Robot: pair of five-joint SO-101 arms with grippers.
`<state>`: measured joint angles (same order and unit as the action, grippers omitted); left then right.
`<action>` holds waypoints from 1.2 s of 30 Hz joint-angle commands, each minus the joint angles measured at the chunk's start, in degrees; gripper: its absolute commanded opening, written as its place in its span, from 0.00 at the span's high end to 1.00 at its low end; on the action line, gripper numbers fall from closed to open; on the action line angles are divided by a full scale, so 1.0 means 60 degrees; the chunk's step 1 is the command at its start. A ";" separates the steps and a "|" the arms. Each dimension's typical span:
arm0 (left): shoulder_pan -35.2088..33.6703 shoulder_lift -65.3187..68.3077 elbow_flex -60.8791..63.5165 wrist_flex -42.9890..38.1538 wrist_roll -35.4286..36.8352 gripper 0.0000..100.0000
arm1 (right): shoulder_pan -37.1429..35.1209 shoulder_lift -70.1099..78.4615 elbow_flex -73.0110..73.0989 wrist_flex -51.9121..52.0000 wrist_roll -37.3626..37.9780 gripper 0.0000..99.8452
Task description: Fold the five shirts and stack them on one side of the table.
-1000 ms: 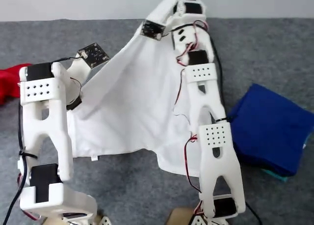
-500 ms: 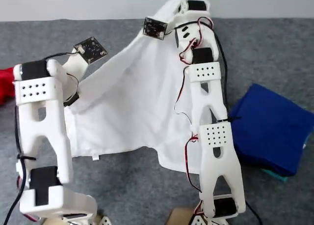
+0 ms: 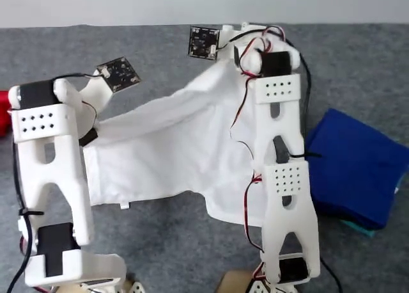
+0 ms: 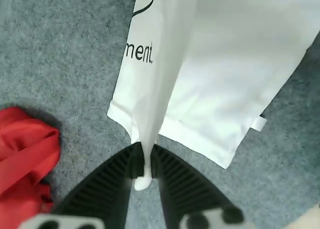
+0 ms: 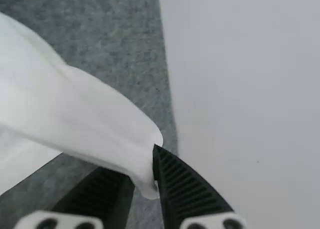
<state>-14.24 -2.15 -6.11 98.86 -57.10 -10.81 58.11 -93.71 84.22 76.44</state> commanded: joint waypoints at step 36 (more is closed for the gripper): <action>-0.1114 -0.0396 0.1473 0.0264 -0.2315 1.00 | -0.0037 -1.0982 1.4462 0.3084 -0.2769 0.99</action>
<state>-20.04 -2.15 2.42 98.86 -70.02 -10.55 -1.14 -12.31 100.48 60.44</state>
